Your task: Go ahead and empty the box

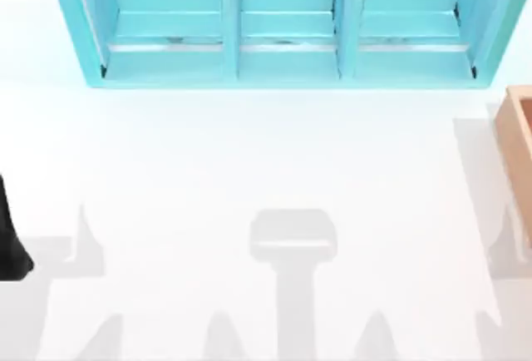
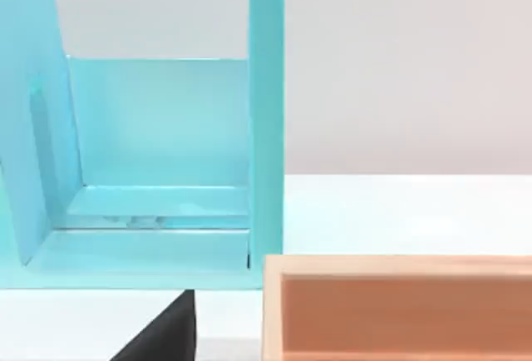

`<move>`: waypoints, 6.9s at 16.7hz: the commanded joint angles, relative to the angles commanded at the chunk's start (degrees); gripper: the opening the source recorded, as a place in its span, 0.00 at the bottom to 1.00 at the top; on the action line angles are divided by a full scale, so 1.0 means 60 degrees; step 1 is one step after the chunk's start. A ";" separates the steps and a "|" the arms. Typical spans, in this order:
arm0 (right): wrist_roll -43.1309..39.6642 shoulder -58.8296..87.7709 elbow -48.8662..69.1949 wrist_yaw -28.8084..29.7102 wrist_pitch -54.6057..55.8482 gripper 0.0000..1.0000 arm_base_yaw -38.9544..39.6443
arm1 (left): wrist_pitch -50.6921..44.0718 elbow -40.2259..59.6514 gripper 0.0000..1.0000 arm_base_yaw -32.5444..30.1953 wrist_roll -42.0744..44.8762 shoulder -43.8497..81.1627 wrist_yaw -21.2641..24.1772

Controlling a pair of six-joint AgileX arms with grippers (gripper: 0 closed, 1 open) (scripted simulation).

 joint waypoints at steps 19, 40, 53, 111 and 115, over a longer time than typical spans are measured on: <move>-0.2363 1.2429 0.9313 0.0022 -0.9612 1.00 -0.2730 | 0.0000 0.0000 1.00 0.0000 0.0000 0.0000 0.0000; -0.2847 1.5892 0.9310 -0.0106 -0.8477 1.00 -0.3169 | 0.0000 0.0000 1.00 0.0000 0.0000 0.0000 0.0000; -0.2731 1.6109 0.8617 -0.0096 -0.7549 0.62 -0.3062 | 0.0000 0.0000 1.00 0.0000 0.0000 0.0000 0.0000; 0.4882 2.0812 1.7389 0.0010 -1.1815 0.00 0.4469 | 0.0000 0.0000 1.00 0.0000 0.0000 0.0000 0.0000; 0.5814 2.1598 1.8096 0.0032 -1.1481 0.00 0.5394 | 0.0000 0.0000 1.00 0.0000 0.0000 0.0000 0.0000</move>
